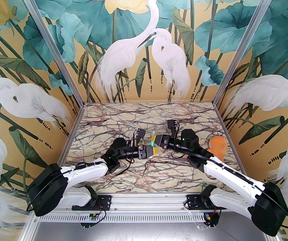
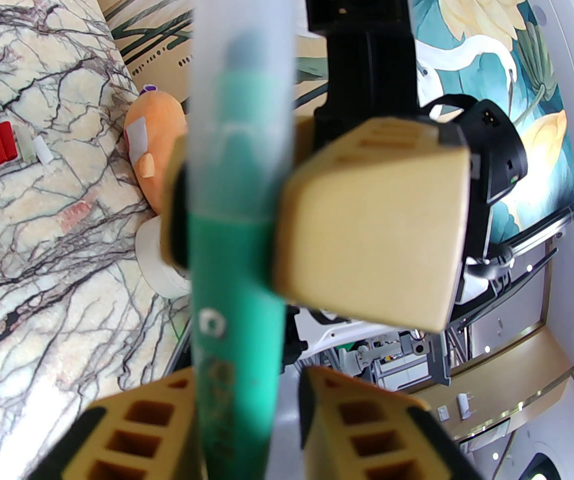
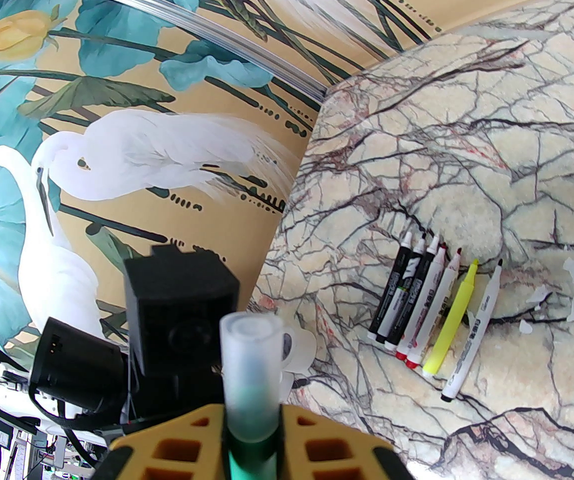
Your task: Open the pen caps
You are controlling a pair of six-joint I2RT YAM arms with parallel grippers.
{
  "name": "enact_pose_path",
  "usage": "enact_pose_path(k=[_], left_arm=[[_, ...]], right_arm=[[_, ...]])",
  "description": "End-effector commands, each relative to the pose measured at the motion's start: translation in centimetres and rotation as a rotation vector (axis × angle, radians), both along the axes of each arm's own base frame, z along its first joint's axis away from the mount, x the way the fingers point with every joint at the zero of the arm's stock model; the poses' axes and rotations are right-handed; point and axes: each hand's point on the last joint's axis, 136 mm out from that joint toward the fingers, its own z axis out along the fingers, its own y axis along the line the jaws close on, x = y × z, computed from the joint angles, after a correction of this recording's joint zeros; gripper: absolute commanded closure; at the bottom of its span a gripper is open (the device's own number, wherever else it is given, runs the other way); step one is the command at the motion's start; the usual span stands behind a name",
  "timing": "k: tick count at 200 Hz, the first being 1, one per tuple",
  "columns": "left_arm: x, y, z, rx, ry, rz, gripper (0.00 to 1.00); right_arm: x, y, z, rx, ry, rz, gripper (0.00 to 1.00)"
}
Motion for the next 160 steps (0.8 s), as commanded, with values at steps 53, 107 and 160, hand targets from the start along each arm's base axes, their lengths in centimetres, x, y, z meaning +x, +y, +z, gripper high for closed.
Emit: enact_pose_path(k=[53,107,160], left_arm=[[-0.7,0.0,-1.6,0.064,-0.068,-0.05,0.92],[-2.7,-0.1,-3.0,0.171,-0.098,-0.135,0.92],[-3.3,-0.4,-2.5,0.196,-0.125,-0.154,0.93]], right_arm=[[-0.4,-0.8,-0.1,-0.021,0.003,-0.034,0.63],[-0.1,-2.1,0.0,-0.11,0.041,-0.096,0.53],[0.4,-1.4,-1.0,-0.163,0.104,-0.081,0.54]])
